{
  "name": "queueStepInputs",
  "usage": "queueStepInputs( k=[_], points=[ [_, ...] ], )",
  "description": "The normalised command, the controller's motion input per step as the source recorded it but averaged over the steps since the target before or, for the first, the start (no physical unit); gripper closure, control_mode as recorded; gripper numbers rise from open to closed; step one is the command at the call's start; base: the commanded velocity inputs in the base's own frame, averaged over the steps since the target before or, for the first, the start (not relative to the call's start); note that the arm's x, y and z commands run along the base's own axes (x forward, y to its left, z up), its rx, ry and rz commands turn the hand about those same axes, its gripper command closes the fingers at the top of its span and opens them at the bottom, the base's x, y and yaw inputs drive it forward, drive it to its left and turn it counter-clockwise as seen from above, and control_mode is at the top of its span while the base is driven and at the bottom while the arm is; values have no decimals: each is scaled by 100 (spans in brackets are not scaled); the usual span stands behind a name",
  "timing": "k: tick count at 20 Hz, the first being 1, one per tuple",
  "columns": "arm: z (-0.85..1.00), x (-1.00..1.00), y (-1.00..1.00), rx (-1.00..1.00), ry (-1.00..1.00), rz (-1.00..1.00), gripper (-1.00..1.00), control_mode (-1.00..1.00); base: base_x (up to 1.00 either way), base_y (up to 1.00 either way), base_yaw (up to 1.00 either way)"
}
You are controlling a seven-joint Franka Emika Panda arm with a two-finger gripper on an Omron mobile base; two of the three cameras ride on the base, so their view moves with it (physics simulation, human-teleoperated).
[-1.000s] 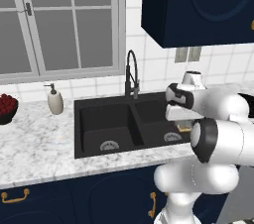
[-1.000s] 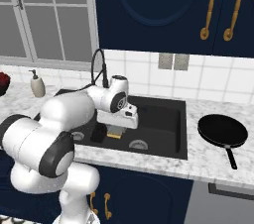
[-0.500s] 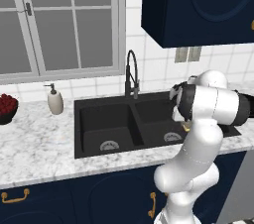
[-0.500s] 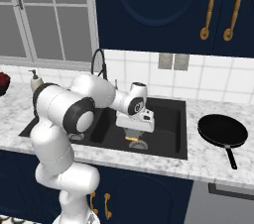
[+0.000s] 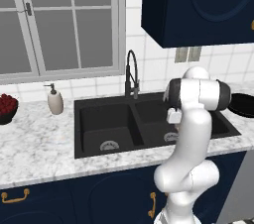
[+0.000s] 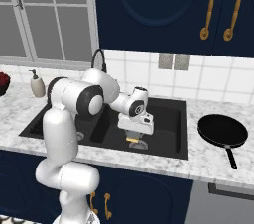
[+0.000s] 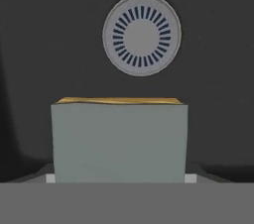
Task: Pick the pan and sponge and place them into the sink. Then turn on the water.
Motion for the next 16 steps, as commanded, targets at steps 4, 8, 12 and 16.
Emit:
queueStepInputs(
  k=[4,8,12,16],
  points=[
    [-51,4,30,1,0,0,100,-100,0,0,0],
    [-46,9,14,2,0,0,100,-100,0,0,0],
    [-48,19,0,6,0,0,100,-100,0,0,0],
    [-49,21,0,8,0,0,100,-100,0,0,0]
  ],
)
